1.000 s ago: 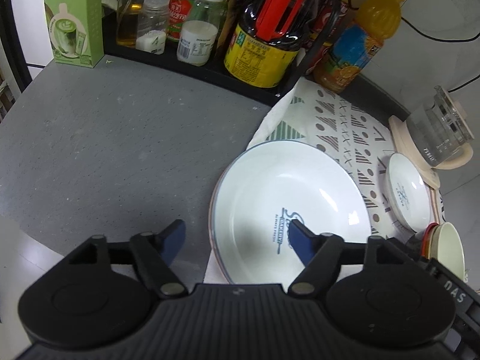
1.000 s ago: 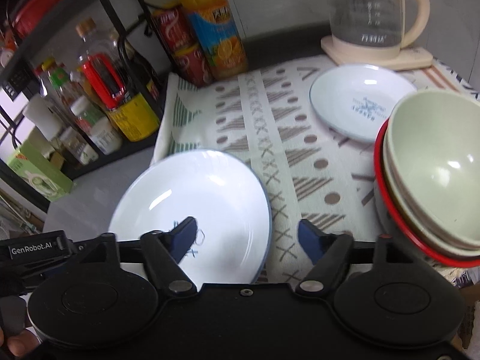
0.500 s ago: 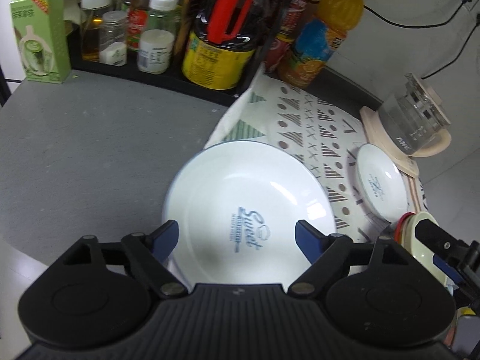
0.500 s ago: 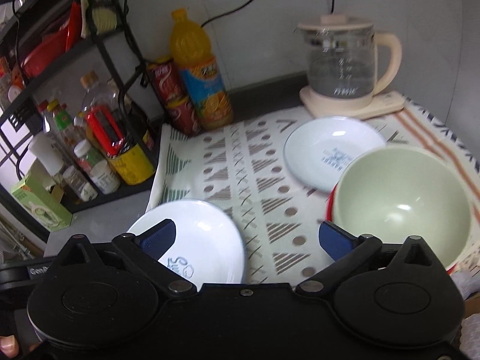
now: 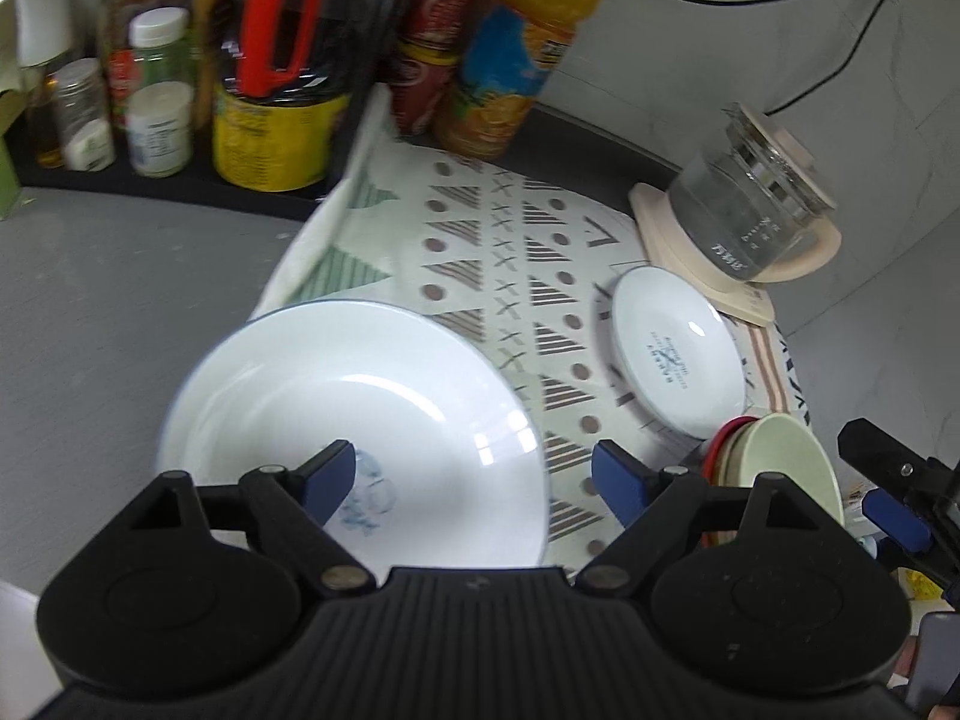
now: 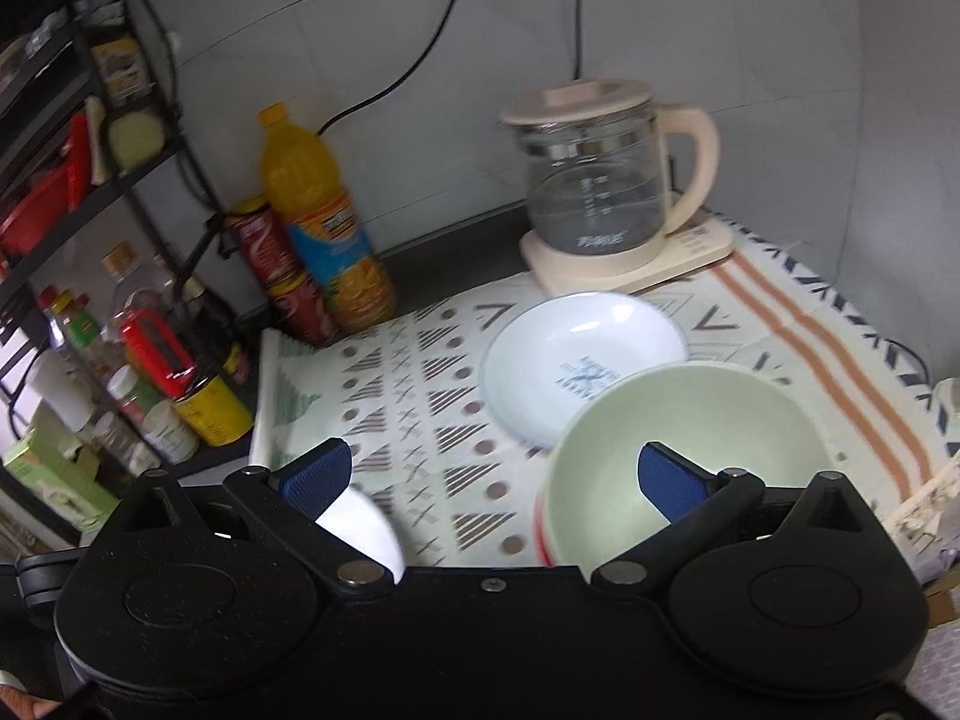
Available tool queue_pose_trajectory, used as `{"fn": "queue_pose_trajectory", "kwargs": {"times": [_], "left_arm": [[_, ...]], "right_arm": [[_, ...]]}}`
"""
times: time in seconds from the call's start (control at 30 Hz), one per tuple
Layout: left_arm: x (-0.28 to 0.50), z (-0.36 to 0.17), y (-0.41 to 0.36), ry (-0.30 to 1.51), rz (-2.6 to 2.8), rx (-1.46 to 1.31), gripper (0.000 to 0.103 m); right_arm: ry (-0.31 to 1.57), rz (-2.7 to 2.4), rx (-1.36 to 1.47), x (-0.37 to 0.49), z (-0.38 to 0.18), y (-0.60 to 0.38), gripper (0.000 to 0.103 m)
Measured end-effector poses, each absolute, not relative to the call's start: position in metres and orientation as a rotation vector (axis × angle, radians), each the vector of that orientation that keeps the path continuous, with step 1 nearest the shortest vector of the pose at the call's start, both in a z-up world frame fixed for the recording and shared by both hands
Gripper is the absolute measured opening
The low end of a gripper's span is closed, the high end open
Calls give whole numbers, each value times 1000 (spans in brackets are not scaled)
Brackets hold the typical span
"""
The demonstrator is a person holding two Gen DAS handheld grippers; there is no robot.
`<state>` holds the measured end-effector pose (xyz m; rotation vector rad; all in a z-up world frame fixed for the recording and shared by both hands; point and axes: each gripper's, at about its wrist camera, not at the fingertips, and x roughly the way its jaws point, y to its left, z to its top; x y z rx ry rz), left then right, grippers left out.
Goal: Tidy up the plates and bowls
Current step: 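Move both grippers to the small white 'BAKERY' plate and grip its rim, then carry the 'BAKERY' plate with both grippers onto the plate stack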
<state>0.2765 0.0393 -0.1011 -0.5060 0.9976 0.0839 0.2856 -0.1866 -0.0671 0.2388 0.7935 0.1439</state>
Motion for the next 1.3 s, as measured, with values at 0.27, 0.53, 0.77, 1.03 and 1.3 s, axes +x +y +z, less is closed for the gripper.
{"fn": "queue_pose_trajectory", "kwargs": {"times": [0.27, 0.53, 0.77, 1.03, 1.3], "left_arm": [[319, -105, 11, 1020, 48, -539, 84], [358, -114, -14, 1036, 52, -531, 84], [387, -127, -33, 1048, 49, -555, 82], [414, -154, -46, 1100, 82, -621, 65], [436, -177, -58, 1154, 115, -671, 47]], "right_arm": [[813, 78, 253, 316, -64, -223, 103], [875, 73, 230, 357, -76, -247, 102], [912, 84, 223, 396, -86, -263, 97], [1055, 134, 299, 445, -121, -286, 70], [1194, 178, 382, 486, -159, -305, 52]]}}
